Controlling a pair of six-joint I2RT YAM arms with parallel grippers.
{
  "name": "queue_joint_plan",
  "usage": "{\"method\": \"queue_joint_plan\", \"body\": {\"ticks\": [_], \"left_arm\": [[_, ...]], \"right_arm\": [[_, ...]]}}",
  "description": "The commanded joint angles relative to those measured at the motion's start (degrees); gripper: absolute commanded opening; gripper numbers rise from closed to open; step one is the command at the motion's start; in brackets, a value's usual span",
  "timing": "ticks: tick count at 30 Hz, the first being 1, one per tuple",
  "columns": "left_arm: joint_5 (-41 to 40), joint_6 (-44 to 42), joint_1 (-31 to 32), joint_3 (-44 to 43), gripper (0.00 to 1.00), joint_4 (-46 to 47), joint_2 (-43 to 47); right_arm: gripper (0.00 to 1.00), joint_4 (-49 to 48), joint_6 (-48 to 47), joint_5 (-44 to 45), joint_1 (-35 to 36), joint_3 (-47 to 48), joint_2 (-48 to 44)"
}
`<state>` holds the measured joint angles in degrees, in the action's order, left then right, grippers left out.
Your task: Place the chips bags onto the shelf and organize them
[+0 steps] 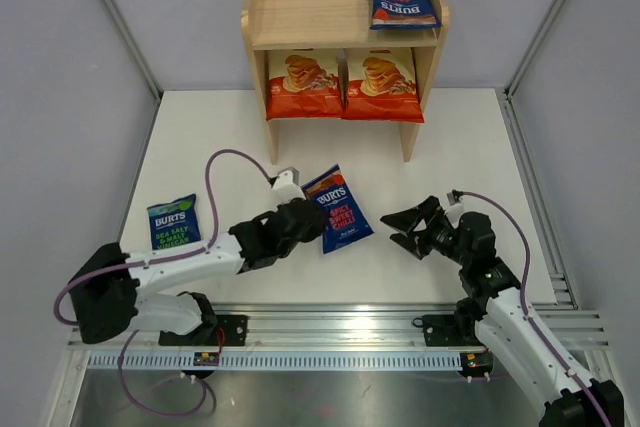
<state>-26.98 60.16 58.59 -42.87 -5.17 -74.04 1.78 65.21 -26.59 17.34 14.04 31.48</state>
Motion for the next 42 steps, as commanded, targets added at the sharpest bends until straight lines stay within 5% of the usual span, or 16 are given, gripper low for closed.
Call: {"method": "queue_joint_plan", "body": {"ticks": [1,13,21,31,35,38,42], "left_arm": [[-7.55,2.86,-0.05,4.45,0.0,9.99,8.37],[-5.98,-4.26,0.39,11.41,0.0,23.27,26.04],[-0.97,-3.82,0.39,13.6,0.0,27.66,28.95],[-0.88,-1.63,0.39,13.17,0.0,23.01,31.67],[-0.97,-2.5,0.39,12.9,0.0,22.05,32.55],[-1.67,-4.51,0.39,12.9,0.01,21.17,34.04],[-4.56,-6.98,0.39,12.55,0.32,17.57,37.21]], "right_arm": [[0.94,-20.56,8.97,-0.58,2.85,-0.51,1.29],[0.93,-45.86,-0.43,1.88,20.09,7.58,26.16],[0.83,-49.32,-5.53,6.64,24.75,13.11,31.61],[0.48,-47.75,-10.45,10.5,26.6,15.22,31.01],[0.21,-45.12,-13.08,10.77,26.69,16.88,30.22],[0.11,-39.42,-15.01,10.77,26.69,20.3,30.21],[0.09,-33.44,-16.78,11.12,26.69,23.83,29.86]]}}
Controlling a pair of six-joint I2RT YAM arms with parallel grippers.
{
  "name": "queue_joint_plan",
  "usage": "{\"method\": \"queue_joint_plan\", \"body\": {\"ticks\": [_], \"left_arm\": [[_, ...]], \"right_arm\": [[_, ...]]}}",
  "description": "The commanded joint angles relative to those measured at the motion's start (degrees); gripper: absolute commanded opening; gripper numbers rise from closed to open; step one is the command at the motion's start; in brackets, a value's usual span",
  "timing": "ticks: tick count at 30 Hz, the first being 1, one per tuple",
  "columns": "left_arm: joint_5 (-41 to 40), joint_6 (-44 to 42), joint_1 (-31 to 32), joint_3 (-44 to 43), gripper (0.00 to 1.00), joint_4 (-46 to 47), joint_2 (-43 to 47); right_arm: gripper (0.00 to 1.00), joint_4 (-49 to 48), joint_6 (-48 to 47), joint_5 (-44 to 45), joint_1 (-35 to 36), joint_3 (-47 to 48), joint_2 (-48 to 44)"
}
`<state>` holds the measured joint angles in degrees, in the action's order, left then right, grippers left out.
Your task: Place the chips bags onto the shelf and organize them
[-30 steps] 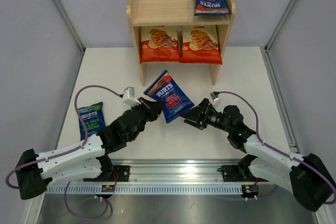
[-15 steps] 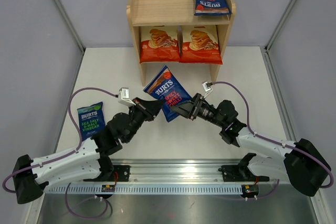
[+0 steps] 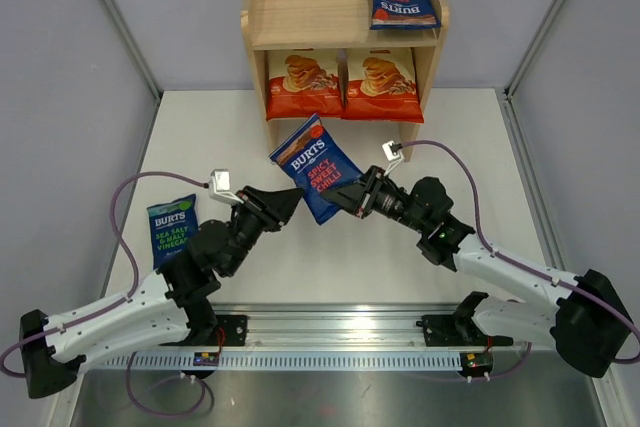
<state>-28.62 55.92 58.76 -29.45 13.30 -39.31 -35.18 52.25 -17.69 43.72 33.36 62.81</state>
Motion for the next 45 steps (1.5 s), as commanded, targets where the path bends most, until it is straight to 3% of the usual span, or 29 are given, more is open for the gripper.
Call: {"method": "queue_joint_plan", "body": {"ticks": [1,8,12,16,22,33,39,45], "left_arm": [[-4.5,-3.27,0.21,-0.96,0.36,-3.0,4.14],[-13.11,-6.79,0.12,-4.2,0.61,-19.69,9.95],[-16.46,-8.46,-0.05,-8.07,0.73,-31.21,8.38],[-14.89,-9.34,-1.02,-10.89,0.84,-40.09,5.39],[-9.36,-10.65,-2.42,-11.68,0.98,-43.09,2.4],[-5.83,-11.71,-2.51,-10.89,0.99,-46.16,7.93],[-3.99,-11.54,-2.51,-9.31,0.99,-47.58,11.7],[-3.11,-11.18,-2.51,-8.43,0.99,-49.59,14.78]], "right_arm": [[0.08,4.5,-4.26,2.22,0.22,6.17,-1.72],[0.09,14.86,-8.12,3.1,0.22,15.93,-1.02],[0.09,23.63,-9.62,4.5,0.22,24.71,0.47],[0.1,31.21,-10.42,5.21,-0.39,39.88,5.55],[0.09,38.95,-5.15,5.65,-3.82,60.8,16.79],[0.09,45.98,7.77,17.25,-8.83,90.97,37.2],[0.1,46.07,12.79,24.8,-10.15,99.5,47.12],[0.11,49.67,17.44,31.4,-10.94,103.92,51.45]]}}
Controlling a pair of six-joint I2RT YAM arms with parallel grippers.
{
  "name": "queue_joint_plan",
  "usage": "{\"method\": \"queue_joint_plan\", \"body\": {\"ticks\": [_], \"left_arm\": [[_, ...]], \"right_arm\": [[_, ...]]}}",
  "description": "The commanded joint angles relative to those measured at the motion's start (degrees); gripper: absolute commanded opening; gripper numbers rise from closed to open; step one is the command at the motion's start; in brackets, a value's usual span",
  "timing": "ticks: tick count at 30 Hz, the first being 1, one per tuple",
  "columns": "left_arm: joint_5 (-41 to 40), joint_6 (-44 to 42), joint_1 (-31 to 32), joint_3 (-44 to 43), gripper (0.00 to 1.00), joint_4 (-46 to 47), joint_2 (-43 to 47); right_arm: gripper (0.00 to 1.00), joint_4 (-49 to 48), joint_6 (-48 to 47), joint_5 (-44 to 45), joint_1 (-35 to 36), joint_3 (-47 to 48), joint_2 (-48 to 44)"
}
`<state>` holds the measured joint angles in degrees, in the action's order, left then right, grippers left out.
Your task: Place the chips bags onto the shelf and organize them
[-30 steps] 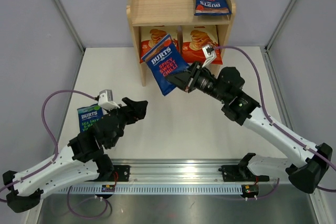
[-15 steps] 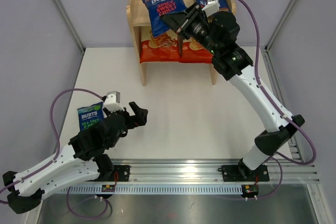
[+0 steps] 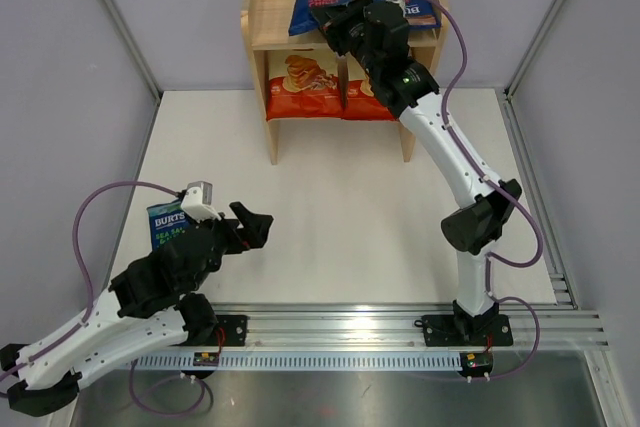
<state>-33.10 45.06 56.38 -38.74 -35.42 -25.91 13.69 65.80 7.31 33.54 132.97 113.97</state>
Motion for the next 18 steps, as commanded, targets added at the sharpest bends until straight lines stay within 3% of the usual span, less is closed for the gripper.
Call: {"method": "queue_joint_plan", "body": {"ticks": [1,6,12,18], "left_arm": [[1.29,-0.15,-0.13,0.95,0.99,-1.05,2.35],[1.9,0.12,-0.13,1.3,0.99,-2.11,5.17],[3.04,1.08,-0.13,1.3,0.99,-3.16,6.31],[3.39,1.44,-0.13,0.77,0.99,-4.57,7.63]], "right_arm": [[0.11,1.59,5.64,6.92,-0.93,4.41,0.37],[0.1,4.32,8.64,13.51,-1.28,2.04,-1.2],[0.12,4.06,14.78,12.91,-3.04,0.01,-0.51],[0.25,8.97,15.41,10.62,-3.48,3.17,0.64]]}}
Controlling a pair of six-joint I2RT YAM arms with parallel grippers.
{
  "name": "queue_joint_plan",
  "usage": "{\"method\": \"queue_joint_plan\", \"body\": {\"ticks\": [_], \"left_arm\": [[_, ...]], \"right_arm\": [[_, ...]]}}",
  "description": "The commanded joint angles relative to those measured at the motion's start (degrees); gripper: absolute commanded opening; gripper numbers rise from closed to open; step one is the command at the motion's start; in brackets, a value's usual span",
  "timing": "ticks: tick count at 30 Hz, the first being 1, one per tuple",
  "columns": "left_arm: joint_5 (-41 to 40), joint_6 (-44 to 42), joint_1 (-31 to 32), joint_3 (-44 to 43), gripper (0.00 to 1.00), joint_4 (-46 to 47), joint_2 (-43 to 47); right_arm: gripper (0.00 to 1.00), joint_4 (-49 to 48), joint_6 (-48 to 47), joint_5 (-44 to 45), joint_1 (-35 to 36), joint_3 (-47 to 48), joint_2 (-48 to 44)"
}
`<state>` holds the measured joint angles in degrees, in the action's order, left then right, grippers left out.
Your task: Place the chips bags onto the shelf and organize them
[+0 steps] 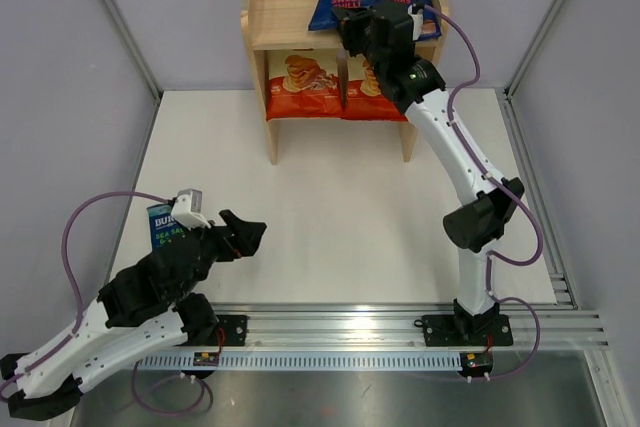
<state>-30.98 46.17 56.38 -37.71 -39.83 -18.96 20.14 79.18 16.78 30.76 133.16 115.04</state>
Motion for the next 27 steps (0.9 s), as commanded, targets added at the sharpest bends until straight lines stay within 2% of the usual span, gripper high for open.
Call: {"method": "queue_joint_plan", "body": {"ticks": [1,6,18,22,25,27], "left_arm": [[1.19,0.32,-0.13,-0.6,0.99,-0.5,0.68],[0.75,0.23,-0.13,-2.1,0.99,-2.35,-0.37],[1.1,0.5,-0.13,-4.21,0.99,-4.73,-2.57],[1.8,0.5,-0.13,-4.47,0.99,-4.73,-3.36],[2.24,0.41,-0.13,-4.82,0.99,-4.81,-4.15],[2.5,0.23,-0.13,-5.17,0.99,-4.99,-4.94]], "right_arm": [[0.27,3.58,2.03,1.07,-0.71,2.63,-0.7],[0.46,7.71,1.6,0.89,-0.71,2.1,-2.72],[0.56,14.05,1.85,0.63,-0.71,3.51,-5.35],[0.57,10.81,3.79,-1.91,-0.62,1.31,-6.41],[0.56,11.93,4.32,-1.75,-0.35,2.36,-6.59],[0.53,11.33,4.32,-1.31,0.0,1.32,-7.72]]}}
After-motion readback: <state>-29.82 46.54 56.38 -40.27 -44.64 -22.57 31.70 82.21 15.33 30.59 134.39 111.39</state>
